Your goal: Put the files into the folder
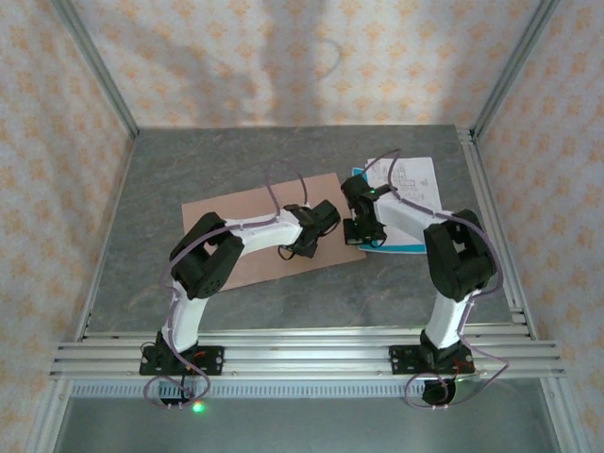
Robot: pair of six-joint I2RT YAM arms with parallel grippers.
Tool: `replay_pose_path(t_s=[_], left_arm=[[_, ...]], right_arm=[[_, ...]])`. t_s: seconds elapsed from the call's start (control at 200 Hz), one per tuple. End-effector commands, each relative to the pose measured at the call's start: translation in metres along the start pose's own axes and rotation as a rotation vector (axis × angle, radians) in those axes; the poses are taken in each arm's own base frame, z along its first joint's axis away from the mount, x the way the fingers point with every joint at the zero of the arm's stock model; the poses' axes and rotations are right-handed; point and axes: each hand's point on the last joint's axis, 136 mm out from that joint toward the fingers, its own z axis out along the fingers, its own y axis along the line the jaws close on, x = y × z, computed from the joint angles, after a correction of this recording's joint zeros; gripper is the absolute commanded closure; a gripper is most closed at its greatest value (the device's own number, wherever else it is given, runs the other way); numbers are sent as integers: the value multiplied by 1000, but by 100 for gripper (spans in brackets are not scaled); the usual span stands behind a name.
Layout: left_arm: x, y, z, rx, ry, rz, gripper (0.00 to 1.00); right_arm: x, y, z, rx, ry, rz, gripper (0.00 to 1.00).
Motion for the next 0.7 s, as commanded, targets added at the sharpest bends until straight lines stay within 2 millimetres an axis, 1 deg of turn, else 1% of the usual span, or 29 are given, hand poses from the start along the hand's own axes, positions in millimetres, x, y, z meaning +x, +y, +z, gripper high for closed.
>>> replay_pose_path(t_s=[0.0,0.145,0.25,0.3,0.345,0.36,0.37,0.425,0.435,0.46,0.515,0.575,0.641,0.656,0.661,0.691], left_arm=[[2,-10,8,-1,1,22,81],[-4,-8,-5,2,-43,15,80],[-9,-1,-20,-1,-88,-1,79],[-10,3,-29,1,-110,-18,76],[-13,7,-39,6,-134,-38,71],[-13,8,-40,4,-134,-42,69],[-16,10,-48,14,-152,-55,68],[-21,16,-65,31,-191,-93,60],[-22,17,-68,34,-197,-101,59],[-24,19,-75,40,-212,-118,56],[-27,26,-88,49,-241,-153,48],[-29,35,-96,54,-251,-200,44],[-28,48,-93,68,-221,-264,43],[-27,53,-90,70,-208,-295,44],[-27,55,-90,70,-205,-302,44],[-26,65,-85,68,-181,-343,47]], right_arm=[[2,23,-8,-84,-23,14,100],[11,40,-4,-132,-1,14,100],[16,48,-4,-183,0,35,100],[17,47,-8,-185,-9,38,87],[15,45,-14,-184,-25,48,72],[14,45,-17,-188,-33,50,67],[13,44,-19,-189,-38,55,65],[6,40,-32,-212,-75,88,53],[5,40,-33,-214,-79,90,52],[0,35,-40,-226,-102,116,49],[-9,25,-49,-238,-135,172,47],[-21,1,-55,-209,-172,264,47],[-31,-34,-55,-140,-199,374,51],[-32,-38,-55,-131,-202,391,52],[-33,-44,-54,-121,-200,410,53],[-35,-59,-52,-103,-197,463,56]])
